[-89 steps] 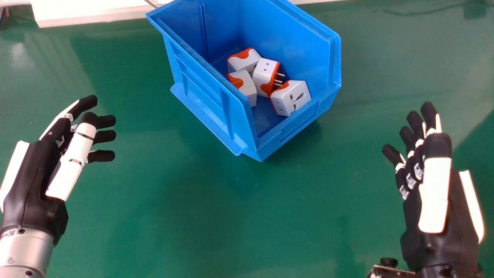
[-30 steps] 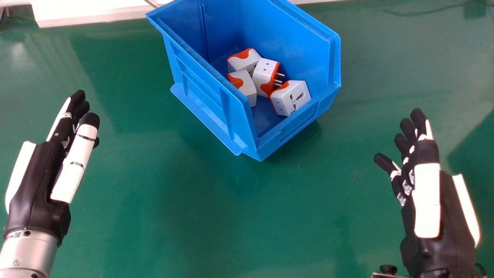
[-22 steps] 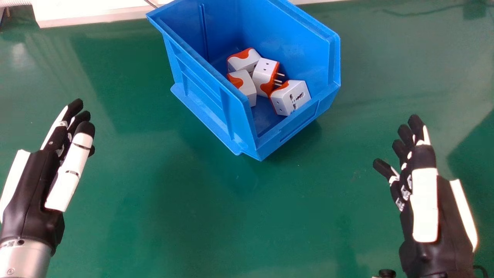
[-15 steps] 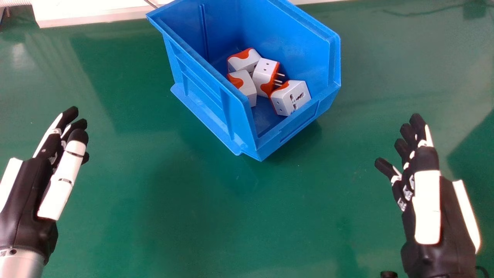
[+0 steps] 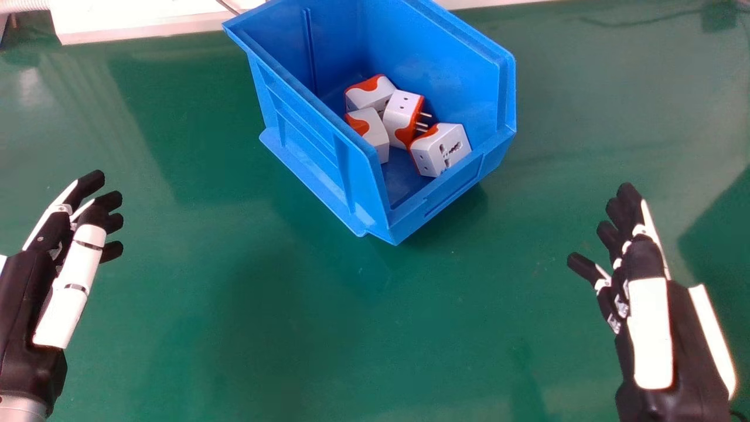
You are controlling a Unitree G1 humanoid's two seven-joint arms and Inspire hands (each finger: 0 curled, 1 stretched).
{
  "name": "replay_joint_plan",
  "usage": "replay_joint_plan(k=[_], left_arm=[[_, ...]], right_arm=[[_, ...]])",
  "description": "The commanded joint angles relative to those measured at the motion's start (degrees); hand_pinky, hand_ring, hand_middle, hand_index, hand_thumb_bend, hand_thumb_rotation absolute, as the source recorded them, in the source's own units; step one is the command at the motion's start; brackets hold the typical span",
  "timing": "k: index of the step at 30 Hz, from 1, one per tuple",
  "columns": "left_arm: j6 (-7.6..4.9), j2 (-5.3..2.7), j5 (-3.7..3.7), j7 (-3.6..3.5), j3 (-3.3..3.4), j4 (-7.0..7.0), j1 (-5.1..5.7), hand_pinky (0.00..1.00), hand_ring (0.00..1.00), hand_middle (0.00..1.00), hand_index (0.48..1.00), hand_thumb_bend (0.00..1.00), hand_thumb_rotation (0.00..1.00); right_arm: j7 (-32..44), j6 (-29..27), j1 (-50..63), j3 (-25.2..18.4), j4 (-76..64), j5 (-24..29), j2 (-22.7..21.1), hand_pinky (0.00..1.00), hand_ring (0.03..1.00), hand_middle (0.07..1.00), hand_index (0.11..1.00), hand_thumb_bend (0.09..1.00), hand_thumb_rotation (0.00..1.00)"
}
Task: Pick all objects and put in blue box
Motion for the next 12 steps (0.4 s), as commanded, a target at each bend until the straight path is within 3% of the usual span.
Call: replay_joint_plan(k=[1, 6, 12], left_arm=[[-1.63, 0.84, -0.21, 0.11, 0.81, 0.30, -0.85, 0.74, 0.81, 0.82, 0.865, 0.38, 0.85], [-2.75, 1.34, 0.33, 0.23, 0.33, 4.14, -4.04, 0.72, 0.80, 0.81, 0.852, 0.38, 0.84], [-3.63, 1.49, 0.34, -0.26, 0.14, 4.25, -4.45, 0.71, 0.79, 0.80, 0.847, 0.40, 0.84]], right_arm=[[0.14, -2.21, 0.19, -0.06, -0.19, -0.63, -0.43, 0.86, 0.990, 1.000, 0.974, 0.632, 1.00], [0.12, -3.15, -0.52, -0.18, 1.12, -1.26, -0.41, 0.86, 0.989, 1.000, 0.973, 0.623, 1.00], [-0.15, -3.38, -1.80, -0.11, 2.36, -2.75, -0.46, 0.86, 0.987, 1.000, 0.971, 0.623, 1.00]])
